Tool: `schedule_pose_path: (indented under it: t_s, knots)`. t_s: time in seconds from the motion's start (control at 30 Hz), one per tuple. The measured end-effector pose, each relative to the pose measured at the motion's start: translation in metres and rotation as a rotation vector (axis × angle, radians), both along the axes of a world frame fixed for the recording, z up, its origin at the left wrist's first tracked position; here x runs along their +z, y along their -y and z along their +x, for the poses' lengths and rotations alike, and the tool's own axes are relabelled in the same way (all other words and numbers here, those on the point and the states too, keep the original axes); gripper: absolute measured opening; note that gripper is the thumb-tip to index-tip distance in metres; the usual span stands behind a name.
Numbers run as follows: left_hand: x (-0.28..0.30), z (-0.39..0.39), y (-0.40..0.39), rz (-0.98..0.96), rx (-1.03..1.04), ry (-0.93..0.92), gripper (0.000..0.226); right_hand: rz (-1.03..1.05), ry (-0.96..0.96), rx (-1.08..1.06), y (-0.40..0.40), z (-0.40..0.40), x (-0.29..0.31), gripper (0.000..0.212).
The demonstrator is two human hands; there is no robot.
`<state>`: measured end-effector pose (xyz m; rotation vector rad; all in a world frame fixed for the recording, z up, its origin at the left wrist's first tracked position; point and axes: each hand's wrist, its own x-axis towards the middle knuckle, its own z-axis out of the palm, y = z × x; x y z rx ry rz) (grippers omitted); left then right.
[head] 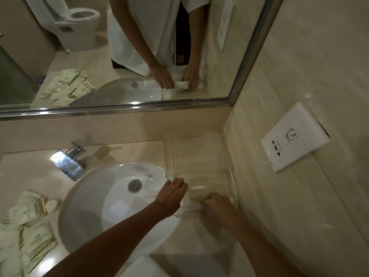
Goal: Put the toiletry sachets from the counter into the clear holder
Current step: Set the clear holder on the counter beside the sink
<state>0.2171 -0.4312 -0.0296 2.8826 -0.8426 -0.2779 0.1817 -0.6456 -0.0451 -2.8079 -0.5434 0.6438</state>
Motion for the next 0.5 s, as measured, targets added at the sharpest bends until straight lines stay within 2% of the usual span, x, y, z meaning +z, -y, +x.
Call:
schedule_pose_path:
  t_s: [0.03, 0.07, 0.17, 0.3, 0.37, 0.5]
  knots:
    - [-0.002, 0.001, 0.008, 0.002, -0.012, -0.009, 0.041, 0.009, 0.023, -0.015, 0.000, -0.002, 0.000, 0.066]
    - [-0.004, 0.001, 0.016, 0.001, -0.018, -0.022, 0.039, 0.001, 0.053, -0.020, 0.000, -0.004, 0.000, 0.064]
    - [-0.008, 0.004, 0.033, 0.008, -0.011, -0.039, 0.040, -0.025, 0.098, -0.100, 0.005, -0.009, -0.006, 0.039]
    - [-0.011, 0.009, 0.048, 0.021, 0.003, -0.059, 0.045, 0.024, 0.129, -0.100, 0.006, -0.015, -0.007, 0.035]
    - [-0.011, 0.010, 0.057, 0.004, -0.025, -0.054, 0.046, 0.048, 0.160, -0.147, 0.009, -0.017, -0.008, 0.020]
    - [-0.013, 0.010, 0.075, -0.041, -0.062, -0.071, 0.048, 0.052, 0.208, -0.164, 0.007, -0.019, -0.010, 0.013]
